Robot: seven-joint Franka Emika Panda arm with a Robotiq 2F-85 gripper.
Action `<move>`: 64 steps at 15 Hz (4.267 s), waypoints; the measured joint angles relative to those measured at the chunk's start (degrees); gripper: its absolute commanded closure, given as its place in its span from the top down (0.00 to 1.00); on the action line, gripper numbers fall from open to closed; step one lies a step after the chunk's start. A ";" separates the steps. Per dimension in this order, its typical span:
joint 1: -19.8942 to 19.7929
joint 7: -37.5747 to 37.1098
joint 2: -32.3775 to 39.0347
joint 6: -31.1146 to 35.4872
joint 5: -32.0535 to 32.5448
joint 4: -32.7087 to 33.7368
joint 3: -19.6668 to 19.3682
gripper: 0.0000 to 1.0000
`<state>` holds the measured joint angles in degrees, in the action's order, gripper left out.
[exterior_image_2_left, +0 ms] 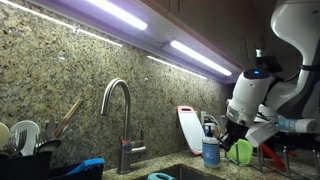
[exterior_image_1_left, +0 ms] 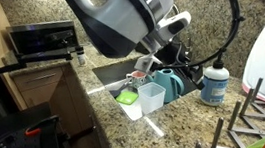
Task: Put the empty container in the sink, push the soap bottle to the wall and bring the dish reck closer to the sink
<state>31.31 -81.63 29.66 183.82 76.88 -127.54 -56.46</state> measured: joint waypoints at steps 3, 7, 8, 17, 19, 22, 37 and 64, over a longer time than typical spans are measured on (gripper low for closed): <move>-0.03 0.00 0.06 -0.01 -1.19 0.68 0.02 0.00; -0.26 0.00 0.44 -0.14 -3.50 1.22 0.50 0.00; -0.28 0.00 0.73 -0.14 -4.04 1.44 0.61 0.00; -0.36 0.00 3.87 -0.14 -7.10 5.44 0.74 0.00; -0.68 0.00 4.34 -0.14 -7.51 5.90 1.11 0.00; -1.44 0.02 4.96 -0.14 -7.79 6.49 2.09 0.00; -4.40 0.09 8.32 -0.26 -8.64 11.83 6.27 0.00; -5.05 1.38 9.02 2.39 -8.41 9.59 3.07 0.01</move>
<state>26.26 -80.25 38.68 186.22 68.47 -117.95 -53.39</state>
